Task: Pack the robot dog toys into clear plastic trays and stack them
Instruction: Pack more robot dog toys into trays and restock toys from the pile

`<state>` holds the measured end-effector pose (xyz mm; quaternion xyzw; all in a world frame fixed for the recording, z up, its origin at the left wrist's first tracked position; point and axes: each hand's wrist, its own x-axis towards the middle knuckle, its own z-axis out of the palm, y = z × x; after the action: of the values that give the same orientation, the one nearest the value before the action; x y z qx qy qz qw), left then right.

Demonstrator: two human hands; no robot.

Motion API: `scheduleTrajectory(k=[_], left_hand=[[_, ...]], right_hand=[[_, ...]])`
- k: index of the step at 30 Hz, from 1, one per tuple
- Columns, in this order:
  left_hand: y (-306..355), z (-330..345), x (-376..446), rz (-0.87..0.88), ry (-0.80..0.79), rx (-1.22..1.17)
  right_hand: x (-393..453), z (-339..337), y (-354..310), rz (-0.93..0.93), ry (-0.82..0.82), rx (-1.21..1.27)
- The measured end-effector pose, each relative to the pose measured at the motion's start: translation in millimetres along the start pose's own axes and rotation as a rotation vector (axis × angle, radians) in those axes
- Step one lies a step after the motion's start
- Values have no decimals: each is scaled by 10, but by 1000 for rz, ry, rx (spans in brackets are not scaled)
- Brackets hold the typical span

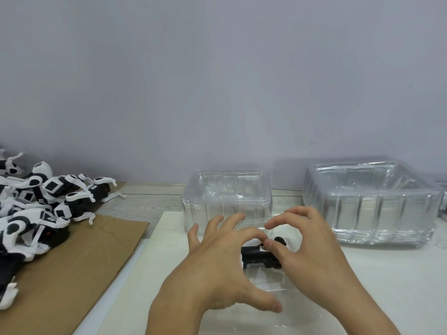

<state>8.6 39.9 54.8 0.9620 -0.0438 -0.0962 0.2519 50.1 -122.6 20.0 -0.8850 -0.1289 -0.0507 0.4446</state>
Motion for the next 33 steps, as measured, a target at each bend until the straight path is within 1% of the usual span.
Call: scheduleTrajectory(k=[9,13,16,20,22,25,28,33], left_hand=[[61,19,-8,26,42,-9],[121,-34,-50,74,86,-25],[190,-88,-86,144,180,-31],[243,-128,-58,243,418,138],[252,-142,-35,261,539,208],[252,-151,-13,265,661,238],[246,-131,13,272,736,274],[242,-104,29,278,764,280]], right_hand=[[32,-144,-12,-2,72,83],[31,-288,-50,14,125,121],[21,-389,-103,9,165,159],[-7,-463,-184,-25,209,234],[-15,-460,-216,-56,223,281],[-1,-431,-226,-104,230,318],[11,-413,-196,-136,233,350],[31,-397,-141,-155,255,371]])
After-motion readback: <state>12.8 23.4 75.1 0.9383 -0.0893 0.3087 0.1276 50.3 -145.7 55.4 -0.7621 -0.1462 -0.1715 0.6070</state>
